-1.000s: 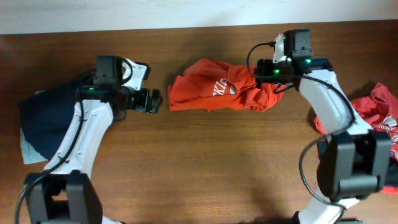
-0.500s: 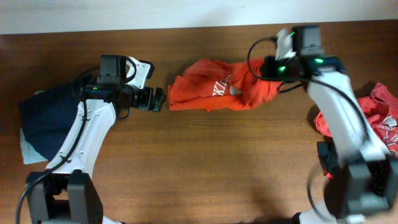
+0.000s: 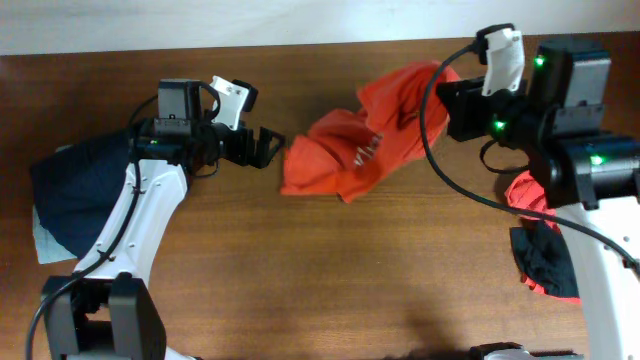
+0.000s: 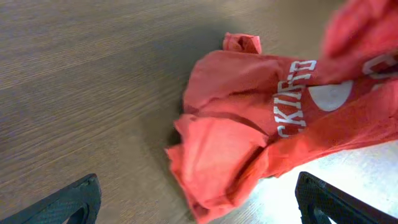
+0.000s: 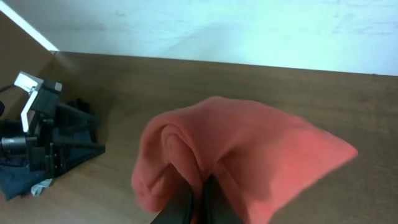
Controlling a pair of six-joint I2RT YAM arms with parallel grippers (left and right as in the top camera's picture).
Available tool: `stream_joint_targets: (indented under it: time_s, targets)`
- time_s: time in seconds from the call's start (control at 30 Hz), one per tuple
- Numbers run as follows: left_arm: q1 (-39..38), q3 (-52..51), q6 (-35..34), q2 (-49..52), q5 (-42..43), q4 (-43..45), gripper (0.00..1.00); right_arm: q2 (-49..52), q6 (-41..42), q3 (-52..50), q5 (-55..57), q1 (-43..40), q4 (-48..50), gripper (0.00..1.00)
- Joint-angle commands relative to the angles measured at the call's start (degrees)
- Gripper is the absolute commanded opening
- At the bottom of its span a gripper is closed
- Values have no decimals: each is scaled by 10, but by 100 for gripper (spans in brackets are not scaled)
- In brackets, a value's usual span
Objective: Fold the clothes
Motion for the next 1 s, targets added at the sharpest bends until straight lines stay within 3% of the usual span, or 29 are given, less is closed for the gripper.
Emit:
stream_joint_targets:
  time_s: [0.0, 0.1, 0.2, 0.23, 0.27, 0.33, 0.6, 0.83, 0.93, 0.97]
  targets:
    - [-10, 9, 5, 1, 21, 2, 99, -8, 47, 2, 75, 3, 6, 4]
    - [-17, 9, 5, 2, 21, 2, 99, -8, 122, 2, 240, 3, -14, 4]
    - [-35, 9, 5, 9, 19, 2, 99, -5, 152, 2, 287, 3, -43, 11]
    - [-42, 9, 5, 12, 15, 2, 99, -4, 159, 2, 287, 4, -52, 22]
    - [-52, 9, 5, 20, -2, 2, 99, -3, 173, 2, 289, 3, -69, 46]
    - [-68, 9, 5, 36, -43, 3, 99, -3, 196, 2, 302, 3, -91, 61]
    - [-119, 9, 5, 124, -76, 85, 93, -3, 226, 2, 336, 3, -134, 67]
    - [-153, 9, -6, 179, -74, 131, 63, -3, 226, 2, 336, 4, -151, 71]
    - [-166, 9, -6, 188, -75, 133, 37, -3, 226, 2, 336, 4, -157, 71]
    - [-167, 9, -6, 188, -75, 135, 18, -3, 226, 2, 336, 4, -158, 71]
